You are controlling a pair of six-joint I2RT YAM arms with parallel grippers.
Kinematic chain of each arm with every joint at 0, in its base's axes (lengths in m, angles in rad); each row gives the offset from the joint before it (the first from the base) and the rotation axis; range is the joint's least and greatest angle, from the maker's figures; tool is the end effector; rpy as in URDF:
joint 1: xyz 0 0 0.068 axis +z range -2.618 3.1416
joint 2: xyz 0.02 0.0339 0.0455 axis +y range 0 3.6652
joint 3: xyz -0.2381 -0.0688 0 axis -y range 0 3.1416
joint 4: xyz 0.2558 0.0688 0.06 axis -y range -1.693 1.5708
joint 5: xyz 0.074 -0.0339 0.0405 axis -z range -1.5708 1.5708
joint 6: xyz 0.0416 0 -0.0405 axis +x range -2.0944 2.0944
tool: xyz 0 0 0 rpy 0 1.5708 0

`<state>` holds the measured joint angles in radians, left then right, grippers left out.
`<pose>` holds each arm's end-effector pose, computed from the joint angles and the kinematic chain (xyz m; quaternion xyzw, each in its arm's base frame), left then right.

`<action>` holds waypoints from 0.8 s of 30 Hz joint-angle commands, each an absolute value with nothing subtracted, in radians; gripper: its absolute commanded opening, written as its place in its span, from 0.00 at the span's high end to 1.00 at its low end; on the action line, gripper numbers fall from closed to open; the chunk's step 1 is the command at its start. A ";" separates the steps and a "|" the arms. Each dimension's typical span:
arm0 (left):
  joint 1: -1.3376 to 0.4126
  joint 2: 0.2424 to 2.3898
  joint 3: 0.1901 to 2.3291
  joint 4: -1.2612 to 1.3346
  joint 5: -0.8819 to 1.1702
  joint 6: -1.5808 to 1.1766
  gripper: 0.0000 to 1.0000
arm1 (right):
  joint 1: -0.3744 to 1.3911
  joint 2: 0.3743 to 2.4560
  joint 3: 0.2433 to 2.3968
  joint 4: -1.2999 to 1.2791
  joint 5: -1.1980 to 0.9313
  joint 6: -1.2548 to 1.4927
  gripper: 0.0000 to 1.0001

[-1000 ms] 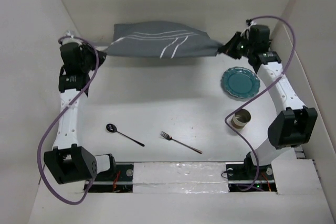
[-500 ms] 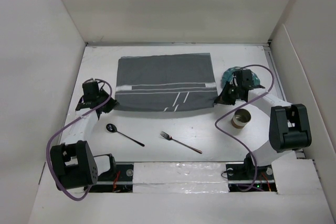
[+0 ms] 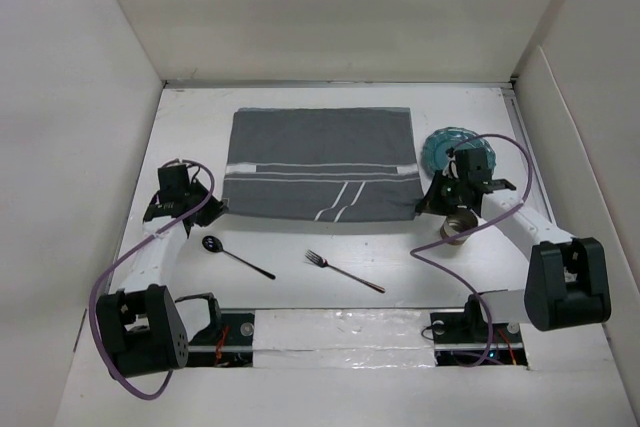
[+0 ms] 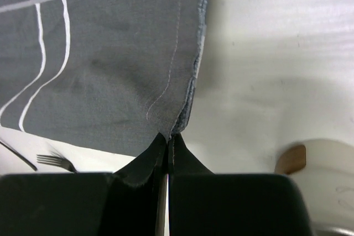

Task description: Set the dinner table for one person

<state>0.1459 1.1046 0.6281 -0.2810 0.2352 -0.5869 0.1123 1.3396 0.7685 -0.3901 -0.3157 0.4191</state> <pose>0.2497 0.0269 0.1835 -0.2834 0.8682 -0.1911 0.3597 0.2749 0.0440 0.1644 0.0973 0.9382 0.2225 0.2466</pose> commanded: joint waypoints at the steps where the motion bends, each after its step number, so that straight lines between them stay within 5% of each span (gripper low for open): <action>1: 0.150 1.095 0.660 -0.313 0.224 -0.568 1.00 | 0.123 1.307 0.747 -0.436 -0.278 0.388 1.00; 5: 0.150 1.081 0.683 -0.339 0.210 -0.560 1.00 | 0.153 1.307 0.752 -0.454 -0.272 0.394 0.90; 10: 0.150 1.051 0.762 -0.367 0.230 -0.529 0.63 | 0.173 1.293 0.894 -0.518 -0.265 0.393 0.50; 15: 0.103 1.049 0.860 -0.354 0.288 -0.546 0.60 | 0.149 1.295 1.104 -0.581 -0.224 0.387 0.37; 17: 0.092 1.048 0.885 -0.316 0.340 -0.557 0.63 | 0.095 1.292 1.141 -0.559 -0.162 0.411 0.50; 18: 0.092 1.048 0.887 -0.296 0.362 -0.564 0.65 | 0.068 1.287 1.141 -0.533 -0.150 0.425 0.83; 19: 0.092 1.049 0.893 -0.263 0.408 -0.578 0.69 | 0.036 1.284 1.137 -0.516 -0.146 0.442 1.00; 21: 0.092 1.060 0.896 -0.229 0.451 -0.586 0.90 | -0.063 1.281 1.097 -0.448 -0.117 0.491 1.00; 24: 0.092 1.075 0.888 -0.173 0.512 -0.584 1.00 | -0.202 1.301 1.040 -0.411 -0.078 0.555 1.00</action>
<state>0.0929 1.0706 0.8658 -0.2565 0.4164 -0.5781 -0.1085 1.2877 1.0904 -0.4625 -0.1600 0.4793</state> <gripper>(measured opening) 0.011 0.011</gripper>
